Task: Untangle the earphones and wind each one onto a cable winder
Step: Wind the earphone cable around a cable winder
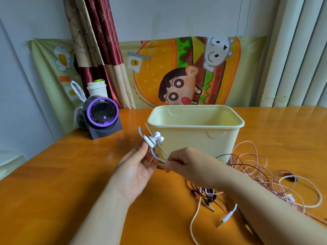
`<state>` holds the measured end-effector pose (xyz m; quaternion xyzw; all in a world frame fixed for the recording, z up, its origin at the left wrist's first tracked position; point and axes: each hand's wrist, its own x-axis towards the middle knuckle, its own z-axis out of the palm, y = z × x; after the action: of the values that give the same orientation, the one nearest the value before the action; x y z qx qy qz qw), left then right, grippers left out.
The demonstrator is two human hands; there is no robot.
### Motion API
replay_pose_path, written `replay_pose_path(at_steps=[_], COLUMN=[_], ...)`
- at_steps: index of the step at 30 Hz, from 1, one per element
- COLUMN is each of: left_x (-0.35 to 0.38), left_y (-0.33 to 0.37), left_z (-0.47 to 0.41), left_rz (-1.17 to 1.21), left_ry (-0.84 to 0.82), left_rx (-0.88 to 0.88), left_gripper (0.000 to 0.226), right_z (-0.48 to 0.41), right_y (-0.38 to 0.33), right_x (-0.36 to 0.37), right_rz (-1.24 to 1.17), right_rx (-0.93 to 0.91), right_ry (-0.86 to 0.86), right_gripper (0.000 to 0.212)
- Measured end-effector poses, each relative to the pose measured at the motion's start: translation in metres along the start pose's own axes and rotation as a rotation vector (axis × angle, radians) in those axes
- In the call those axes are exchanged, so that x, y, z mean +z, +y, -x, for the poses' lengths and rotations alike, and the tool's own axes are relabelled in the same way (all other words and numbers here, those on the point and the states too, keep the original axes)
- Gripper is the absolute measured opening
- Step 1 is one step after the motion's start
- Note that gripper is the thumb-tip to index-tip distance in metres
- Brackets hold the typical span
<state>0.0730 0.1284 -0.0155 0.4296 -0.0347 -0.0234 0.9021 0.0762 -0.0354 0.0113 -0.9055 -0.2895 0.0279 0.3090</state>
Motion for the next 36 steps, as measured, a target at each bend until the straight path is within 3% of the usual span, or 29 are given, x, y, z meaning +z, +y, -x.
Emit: replay_pose_path(at_steps=[5, 10, 16, 19, 23, 27, 31, 33, 36], left_x=[-0.001, 0.007, 0.009, 0.008, 0.004, 0.002, 0.004, 0.003, 0.001], left_y=[0.0, -0.003, -0.004, -0.004, -0.001, 0.002, 0.002, 0.002, 0.002], left_z=[0.004, 0.012, 0.016, 0.017, 0.016, 0.008, 0.004, 0.003, 0.003], left_rz=[-0.265, -0.478, -0.511, -0.448, -0.173, 0.042, 0.087, 0.081, 0.02], left_ry=[0.074, -0.086, -0.274, -0.335, -0.4, -0.258, -0.06, -0.015, 0.055], left_rx=[0.018, -0.003, -0.141, -0.182, -0.192, -0.117, -0.05, -0.033, -0.033], left_gripper=[0.028, 0.038, 0.041, 0.04, 0.055, 0.065, 0.027, 0.03, 0.032], right_z=[0.008, 0.017, 0.015, 0.008, -0.002, -0.004, -0.004, -0.003, 0.0], right_y=[-0.013, -0.019, -0.009, 0.0, 0.013, 0.016, 0.012, 0.008, 0.002], right_x=[-0.015, -0.04, -0.049, -0.041, -0.017, -0.002, 0.002, 0.003, -0.002], right_rz=[0.111, 0.064, -0.022, -0.129, -0.229, -0.281, -0.129, -0.058, 0.011], right_rx=[-0.095, -0.126, -0.072, -0.041, 0.023, 0.034, 0.031, 0.021, -0.014], right_ry=[0.072, 0.249, 0.437, 0.429, 0.31, 0.209, 0.081, 0.009, 0.062], right_gripper=[0.028, 0.029, 0.03, 0.032, 0.041, 0.039, 0.033, 0.03, 0.029])
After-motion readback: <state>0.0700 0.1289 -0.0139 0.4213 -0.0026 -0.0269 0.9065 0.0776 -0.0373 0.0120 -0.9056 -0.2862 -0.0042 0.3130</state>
